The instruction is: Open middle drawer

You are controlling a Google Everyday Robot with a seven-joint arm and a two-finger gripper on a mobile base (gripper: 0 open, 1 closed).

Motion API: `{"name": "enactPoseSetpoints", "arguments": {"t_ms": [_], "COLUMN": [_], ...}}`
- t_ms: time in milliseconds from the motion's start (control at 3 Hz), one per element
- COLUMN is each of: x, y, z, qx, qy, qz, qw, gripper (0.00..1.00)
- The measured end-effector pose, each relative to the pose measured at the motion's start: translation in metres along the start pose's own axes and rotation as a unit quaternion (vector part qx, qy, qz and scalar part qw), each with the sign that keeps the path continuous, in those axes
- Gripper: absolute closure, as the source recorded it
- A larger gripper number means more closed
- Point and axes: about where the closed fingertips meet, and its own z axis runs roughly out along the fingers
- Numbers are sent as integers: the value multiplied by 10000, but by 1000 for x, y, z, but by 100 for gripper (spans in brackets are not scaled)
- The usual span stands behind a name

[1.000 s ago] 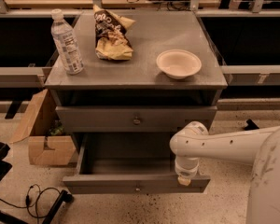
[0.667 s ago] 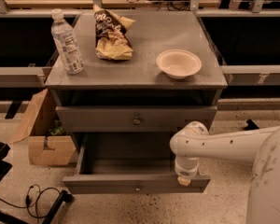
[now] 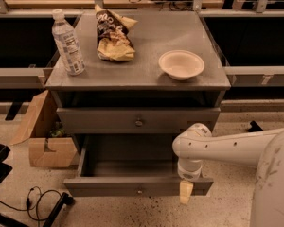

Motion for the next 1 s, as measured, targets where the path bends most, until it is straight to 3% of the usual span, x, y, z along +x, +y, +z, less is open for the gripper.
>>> {"name": "enactPoseSetpoints", "arguments": {"t_ms": [333, 1000], "x": [0, 32], "y": [0, 60], "z": [0, 33], "qx": [-1, -476], "qy": [0, -30], "qz": [0, 135], "qw": [10000, 9988], "gripper": [0, 42]}}
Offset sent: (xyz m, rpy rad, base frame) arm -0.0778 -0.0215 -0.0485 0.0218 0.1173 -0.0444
